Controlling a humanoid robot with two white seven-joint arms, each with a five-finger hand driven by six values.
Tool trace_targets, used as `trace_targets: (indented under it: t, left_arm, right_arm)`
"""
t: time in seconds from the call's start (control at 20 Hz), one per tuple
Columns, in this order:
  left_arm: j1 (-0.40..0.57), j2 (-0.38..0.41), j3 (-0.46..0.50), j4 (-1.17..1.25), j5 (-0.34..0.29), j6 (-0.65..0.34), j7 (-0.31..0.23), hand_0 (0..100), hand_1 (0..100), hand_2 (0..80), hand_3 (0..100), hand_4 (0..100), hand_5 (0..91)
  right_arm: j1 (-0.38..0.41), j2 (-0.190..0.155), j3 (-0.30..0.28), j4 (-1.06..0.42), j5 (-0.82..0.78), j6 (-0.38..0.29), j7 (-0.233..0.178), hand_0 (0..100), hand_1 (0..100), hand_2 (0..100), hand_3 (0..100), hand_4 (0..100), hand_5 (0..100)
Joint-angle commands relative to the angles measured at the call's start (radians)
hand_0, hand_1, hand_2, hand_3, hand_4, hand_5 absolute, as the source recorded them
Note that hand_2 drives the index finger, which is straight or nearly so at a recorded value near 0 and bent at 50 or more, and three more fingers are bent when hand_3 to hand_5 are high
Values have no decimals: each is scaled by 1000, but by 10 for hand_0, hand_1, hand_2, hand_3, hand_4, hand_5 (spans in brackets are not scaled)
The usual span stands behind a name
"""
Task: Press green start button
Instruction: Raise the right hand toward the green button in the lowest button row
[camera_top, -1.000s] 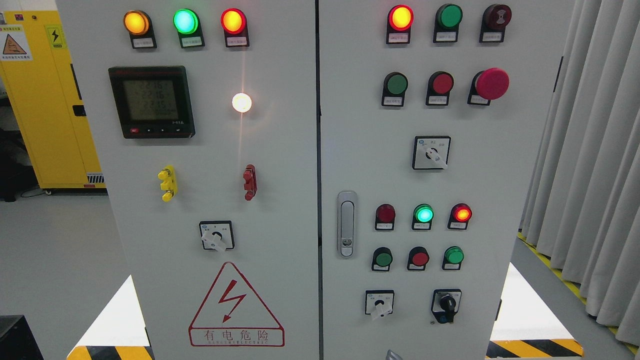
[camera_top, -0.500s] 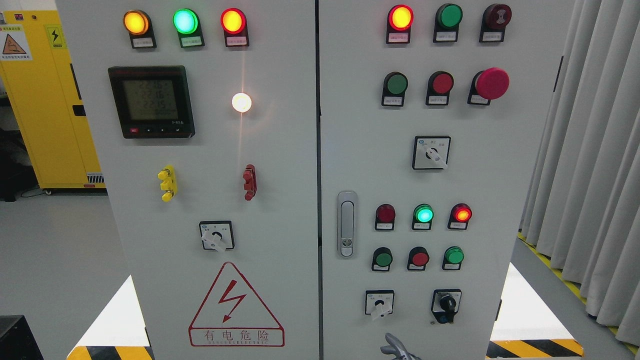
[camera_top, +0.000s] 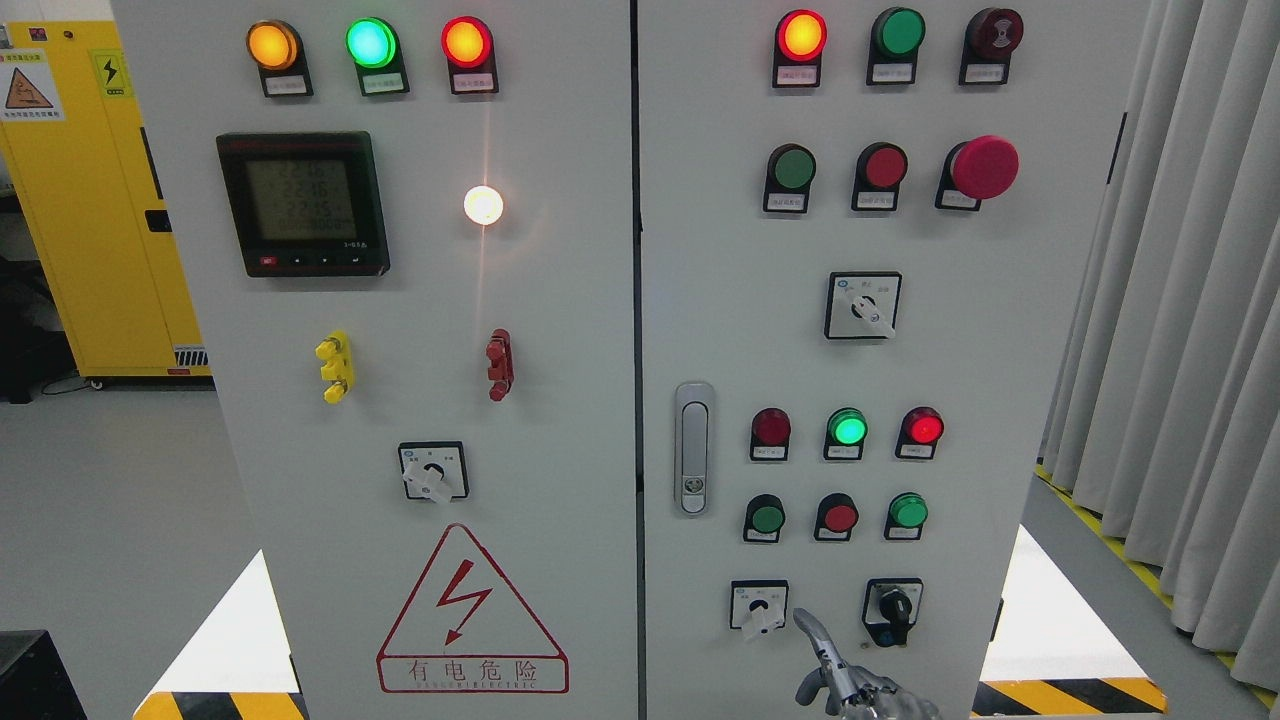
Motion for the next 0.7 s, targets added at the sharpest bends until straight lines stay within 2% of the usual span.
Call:
trace_targets:
  t: [0.0,0.4,0.65]
  left_arm:
    - [0,0,0,0,-1,0,-1,120,556,0,0,0,0]
    - [0,0,0,0,0,0,1,120,556,0,0,0,0]
    - [0,0,0,0,-1,0,-1,120,556,0,0,0,0]
  right_arm:
    - [-57,0,-38,-4,100,30,9,546,1000,0,939,963,1000]
    - [-127,0,12,24,158,54,13,577,1000,0,951,981,1000]
    - [-143,2,21,56,157,59,27,612,1000,0,956,983,1000]
